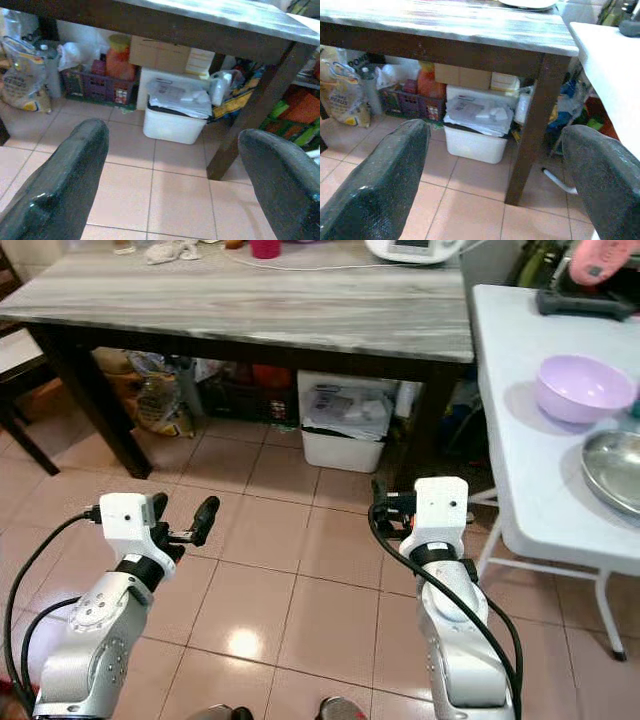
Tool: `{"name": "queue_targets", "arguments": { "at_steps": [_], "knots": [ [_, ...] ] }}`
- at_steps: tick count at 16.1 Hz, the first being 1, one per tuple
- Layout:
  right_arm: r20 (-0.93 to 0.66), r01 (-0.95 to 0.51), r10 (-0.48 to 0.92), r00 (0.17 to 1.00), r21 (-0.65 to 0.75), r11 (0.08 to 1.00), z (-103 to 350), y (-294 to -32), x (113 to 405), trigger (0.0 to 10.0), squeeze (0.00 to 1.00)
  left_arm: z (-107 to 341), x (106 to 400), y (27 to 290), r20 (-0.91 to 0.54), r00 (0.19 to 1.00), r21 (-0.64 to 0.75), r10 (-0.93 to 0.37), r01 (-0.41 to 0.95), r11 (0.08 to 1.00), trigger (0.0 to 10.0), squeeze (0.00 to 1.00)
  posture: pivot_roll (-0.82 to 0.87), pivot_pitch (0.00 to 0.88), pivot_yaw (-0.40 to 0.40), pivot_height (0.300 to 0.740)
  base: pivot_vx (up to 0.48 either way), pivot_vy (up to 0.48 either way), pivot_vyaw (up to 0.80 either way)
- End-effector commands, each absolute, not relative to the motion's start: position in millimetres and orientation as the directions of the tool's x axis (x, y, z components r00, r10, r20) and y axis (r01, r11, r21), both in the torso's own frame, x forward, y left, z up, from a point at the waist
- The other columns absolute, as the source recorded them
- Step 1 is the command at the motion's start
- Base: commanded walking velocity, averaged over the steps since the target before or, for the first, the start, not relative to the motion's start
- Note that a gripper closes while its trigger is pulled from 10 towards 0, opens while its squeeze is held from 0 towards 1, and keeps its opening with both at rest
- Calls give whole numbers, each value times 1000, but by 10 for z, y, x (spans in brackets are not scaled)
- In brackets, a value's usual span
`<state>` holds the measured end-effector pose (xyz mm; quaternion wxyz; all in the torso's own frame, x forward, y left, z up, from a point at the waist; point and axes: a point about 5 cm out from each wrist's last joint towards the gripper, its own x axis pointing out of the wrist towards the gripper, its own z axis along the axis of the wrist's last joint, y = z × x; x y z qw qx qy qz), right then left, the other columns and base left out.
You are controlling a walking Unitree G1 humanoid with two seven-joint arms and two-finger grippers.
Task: Setting the table
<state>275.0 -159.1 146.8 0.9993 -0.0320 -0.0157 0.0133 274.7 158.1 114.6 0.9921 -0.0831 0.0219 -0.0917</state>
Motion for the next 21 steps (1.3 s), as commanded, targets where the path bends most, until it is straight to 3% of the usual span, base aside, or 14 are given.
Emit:
{"name": "queue_targets", "arguments": {
  "at_steps": [1, 21],
  "knots": [
    [41, -22, 25, 999, -68, 997, 1508, -1590, 2718, 10000, 0, 1159, 2720, 1606, -25, 984, -162, -174, 168, 972, 10000, 0, -187, 158, -1, 740, 0, 0, -781],
    [69, -21, 26, 997, -72, 997, 1574, -1553, 2723, 10000, 0, 1198, 2735, 1601, -25, 982, -156, -186, 180, 971, 10000, 0, -183, 163, 13, 740, 0, -451, -71]
  ]
}}
